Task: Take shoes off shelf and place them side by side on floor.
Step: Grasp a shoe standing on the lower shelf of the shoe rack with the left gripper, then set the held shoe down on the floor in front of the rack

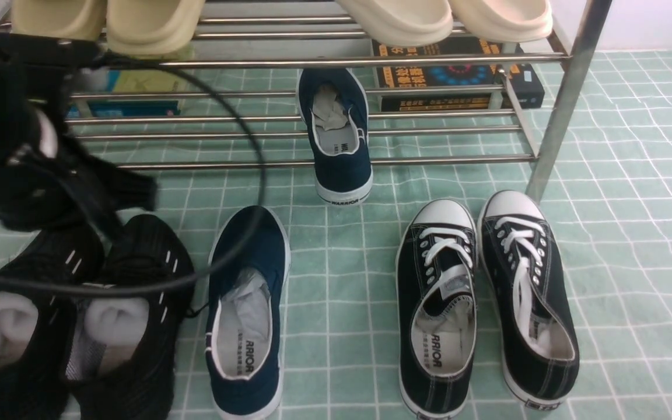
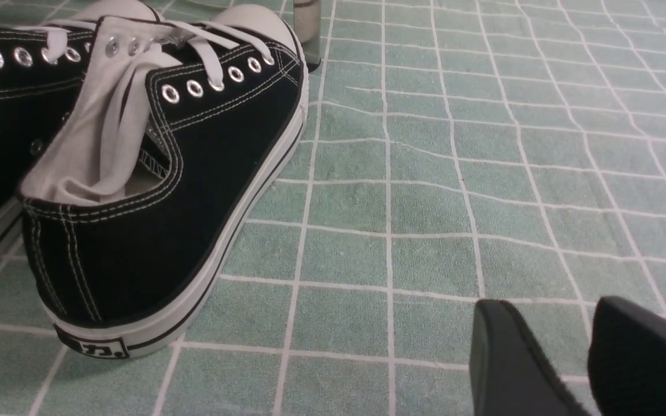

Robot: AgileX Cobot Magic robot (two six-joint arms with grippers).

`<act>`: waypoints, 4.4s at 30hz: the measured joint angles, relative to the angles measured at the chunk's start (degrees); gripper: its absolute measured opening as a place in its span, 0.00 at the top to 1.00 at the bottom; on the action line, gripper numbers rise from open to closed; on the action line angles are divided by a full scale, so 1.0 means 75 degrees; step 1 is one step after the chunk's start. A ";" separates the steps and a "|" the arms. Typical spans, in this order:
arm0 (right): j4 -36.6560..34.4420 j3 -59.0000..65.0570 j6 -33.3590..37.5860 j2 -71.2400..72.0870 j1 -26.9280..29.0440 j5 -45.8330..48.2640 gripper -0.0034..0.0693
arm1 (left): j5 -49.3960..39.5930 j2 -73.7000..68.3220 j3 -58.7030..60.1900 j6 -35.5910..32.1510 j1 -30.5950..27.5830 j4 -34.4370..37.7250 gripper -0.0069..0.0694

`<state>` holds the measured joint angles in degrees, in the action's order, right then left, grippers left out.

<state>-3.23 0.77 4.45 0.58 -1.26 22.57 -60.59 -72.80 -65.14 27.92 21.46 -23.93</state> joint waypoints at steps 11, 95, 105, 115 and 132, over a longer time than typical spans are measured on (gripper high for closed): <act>0.0106 0.0000 0.0002 0.0000 0.0000 -0.0036 0.62 | -0.0399 0.0008 0.0216 -0.2255 -0.2357 0.2392 0.89; 0.2333 -1.6155 -0.2267 -1.7428 -0.5223 0.2603 0.38 | 0.0329 -0.0606 0.0871 -0.4049 -0.4342 0.6650 0.85; 0.2452 -1.6208 -0.2664 -1.7488 -0.5345 0.3134 0.91 | 0.0344 -0.0606 0.0871 -0.4088 -0.4342 0.6642 0.84; 0.1912 -1.6227 -0.2675 -1.5774 -0.6285 0.6618 0.91 | 0.0353 -0.0606 0.0871 -0.4104 -0.4342 0.6540 0.83; 0.2171 -1.4316 -0.4724 -1.5928 -0.7178 0.6097 0.91 | 0.0263 -0.0606 0.0871 -0.4111 -0.4342 0.6519 0.80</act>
<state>13.06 -106.61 -30.97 -118.88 -55.09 68.29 -58.62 -77.34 -58.60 -2.91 -11.11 24.96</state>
